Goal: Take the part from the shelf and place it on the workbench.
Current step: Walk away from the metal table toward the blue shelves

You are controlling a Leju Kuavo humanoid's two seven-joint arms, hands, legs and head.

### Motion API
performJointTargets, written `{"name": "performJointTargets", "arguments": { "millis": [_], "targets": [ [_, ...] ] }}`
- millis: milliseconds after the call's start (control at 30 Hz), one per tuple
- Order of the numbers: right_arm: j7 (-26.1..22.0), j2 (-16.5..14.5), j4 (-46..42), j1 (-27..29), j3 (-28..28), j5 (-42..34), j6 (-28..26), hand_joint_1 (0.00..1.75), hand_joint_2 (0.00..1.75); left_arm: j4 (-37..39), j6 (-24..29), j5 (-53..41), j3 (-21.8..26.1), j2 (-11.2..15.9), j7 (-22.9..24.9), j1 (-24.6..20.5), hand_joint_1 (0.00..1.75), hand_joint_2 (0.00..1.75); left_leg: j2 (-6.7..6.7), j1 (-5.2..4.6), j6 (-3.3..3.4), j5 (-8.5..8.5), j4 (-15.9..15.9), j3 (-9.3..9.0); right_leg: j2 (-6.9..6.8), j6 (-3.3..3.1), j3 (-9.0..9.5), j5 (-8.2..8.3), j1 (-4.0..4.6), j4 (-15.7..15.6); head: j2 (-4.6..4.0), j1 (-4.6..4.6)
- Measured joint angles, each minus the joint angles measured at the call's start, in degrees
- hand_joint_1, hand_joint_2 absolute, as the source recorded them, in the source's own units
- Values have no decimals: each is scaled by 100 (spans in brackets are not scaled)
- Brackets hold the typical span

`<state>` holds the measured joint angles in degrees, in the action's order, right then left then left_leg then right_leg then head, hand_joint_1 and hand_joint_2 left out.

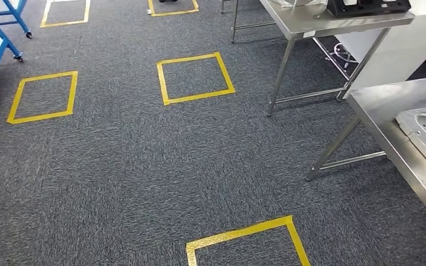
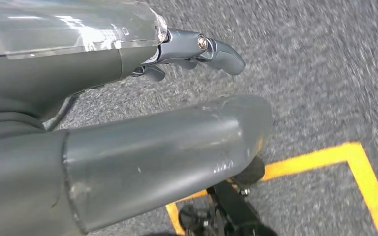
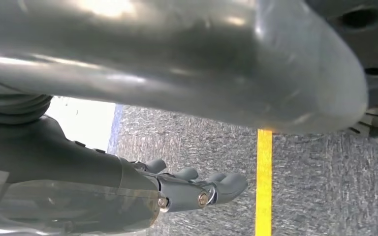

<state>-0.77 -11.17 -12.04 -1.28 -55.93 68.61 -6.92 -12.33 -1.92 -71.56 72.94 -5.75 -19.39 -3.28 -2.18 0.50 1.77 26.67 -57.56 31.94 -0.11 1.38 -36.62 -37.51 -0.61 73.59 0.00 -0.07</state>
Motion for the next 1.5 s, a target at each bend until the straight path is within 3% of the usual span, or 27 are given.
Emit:
{"name": "performJointTargets", "arguments": {
  "millis": [67,133,200,267,300,367,433,500,533,633,700,767,833,867,933,967,1000,1033,1067,1133,1167,1233,1300,1367,1433,1500],
  "targets": [
    [-16,1,0,6,0,0,12,0,0,0,0,-10,0,0,-1,3,0,0,-162,1,-12,7,-24,-8,69,-11,183,414,-22,-488,0,1],
    [-38,6,0,16,-2,1,22,0,0,0,0,-21,0,-2,-3,-3,0,0,-312,0,-57,23,-67,8,328,-32,473,750,-47,-1195,0,2],
    [-57,12,-1,16,-4,3,32,0,0,0,2,-28,0,-4,-12,-9,0,0,-435,3,-134,18,-91,55,481,-59,572,806,-44,-1472,0,1],
    [-68,15,-2,0,-4,4,44,0,0,0,6,-34,0,-4,-21,5,0,0,-549,19,-220,-9,-71,93,369,-116,585,826,-35,-1514,0,3],
    [-70,17,-2,-5,-5,5,50,0,0,0,8,-38,0,-7,-22,17,0,0,-509,22,-250,12,-99,113,295,-159,603,844,-41,-1547,0,0],
    [-76,19,-2,0,-6,7,57,0,0,0,9,-45,0,-11,-25,19,0,0,-218,19,-290,240,-445,275,132,-245,630,876,-51,-1611,0,-29],
    [-80,19,-2,15,-8,9,62,0,0,0,10,-46,0,-12,-26,-3,0,0,88,19,-322,638,-1194,620,-39,-285,632,872,-18,-1619,0,-55],
    [-80,20,-2,21,-12,9,65,0,0,0,10,-51,0,-11,-26,-3,0,0,168,29,-350,801,-1700,837,-209,-290,633,859,0,-1617,0,-59],
    [-80,20,-2,19,-14,11,66,0,0,0,10,-57,0,-11,-26,7,0,0,188,32,-355,718,-1637,785,-286,-284,638,851,3,-1614,0,-61],
    [-80,20,-2,12,-27,17,71,0,0,0,10,-90,0,-11,-25,10,0,0,434,21,-323,218,-504,157,-483,-229,682,804,18,-1594,0,-64],
    [-76,20,-2,3,-42,17,76,0,0,0,10,-101,0,-11,-25,-3,0,0,546,-11,-256,111,-81,-55,-574,-170,706,773,40,-1579,0,-49],
    [-72,20,-2,-25,-50,17,78,0,0,0,11,-103,0,-10,-21,11,0,0,450,-34,-183,105,-46,-41,-648,-110,733,762,41,-1589,0,-34],
    [-68,20,-2,-42,-51,17,78,0,0,0,14,-103,0,-10,-19,27,0,0,349,-19,-104,66,6,-59,-498,-43,719,660,12,-1490,0,-28],
    [-67,20,-2,-38,-52,17,78,0,0,0,15,-103,0,-10,-18,22,0,0,297,-5,-66,42,32,-70,-345,-19,638,519,-1,-1294,0,-18],
    [-66,20,-2,-22,-56,17,78,0,0,0,17,-103,0,-11,-17,5,0,0,188,-2,-26,19,41,-63,-71,-10,298,132,-11,-582,0,0],
    [-65,20,-2,-16,-57,18,78,0,0,0,20,-102,0,-11,-17,-2,0,0,122,-7,-21,17,40,-57,-27,-14,111,-6,-12,-216,0,4],
    [-65,20,-2,-11,-58,19,77,0,0,0,25,-102,0,-11,-17,-3,0,0,51,-13,-19,16,38,-57,-13,-19,-14,-37,-12,9,0,4],
    [-65,20,-2,-9,-59,22,77,0,0,0,32,-102,0,-11,-17,-1,0,0,-27,-16,-21,17,34,-62,-3,-29,-39,61,-12,10,0,5],
    [-65,20,-2,-7,-59,27,76,0,0,0,40,-102,0,-11,-17,0,0,0,-109,-18,-25,20,29,-73,20,-44,42,263,-12,-213,0,5],
    [-65,22,-2,6,-60,38,73,0,0,0,55,-102,0,-14,-17,-4,0,0,-263,-21,-52,33,6,-82,233,-84,369,701,-15,-995,0,6],
    [-66,25,-2,11,-62,42,70,0,0,0,60,-103,0,-16,-18,-8,0,0,-334,-21,-79,38,-11,-70,345,-99,492,816,-16,-1292,0,5],
    [-67,29,-2,9,-67,44,68,0,0,0,67,-103,0,-20,-19,-8,0,0,-450,-8,-152,32,-26,-30,445,-124,571,836,0,-1499,0,2],
    [-67,29,-3,-8,-72,47,64,0,0,0,69,-103,0,-19,-20,12,0,0,-528,13,-227,25,-23,1,319,-178,587,861,-1,-1541,0,0],
    [-69,29,-4,-8,-80,50,40,0,0,0,70,-103,0,-24,-19,22,0,0,-308,6,-271,184,-255,117,168,-260,615,887,-13,-1601,0,-21],
    [-72,28,-4,12,-99,50,11,0,0,0,72,-103,0,-27,-17,0,0,0,29,3,-299,559,-937,436,0,-313,624,886,10,-1622,0,-51],
    [-71,28,-4,23,-122,50,1,0,0,0,72,-103,0,-26,-17,-10,0,0,146,12,-327,810,-1590,742,-169,-333,625,873,37,-1620,0,-62]
  ]
}}
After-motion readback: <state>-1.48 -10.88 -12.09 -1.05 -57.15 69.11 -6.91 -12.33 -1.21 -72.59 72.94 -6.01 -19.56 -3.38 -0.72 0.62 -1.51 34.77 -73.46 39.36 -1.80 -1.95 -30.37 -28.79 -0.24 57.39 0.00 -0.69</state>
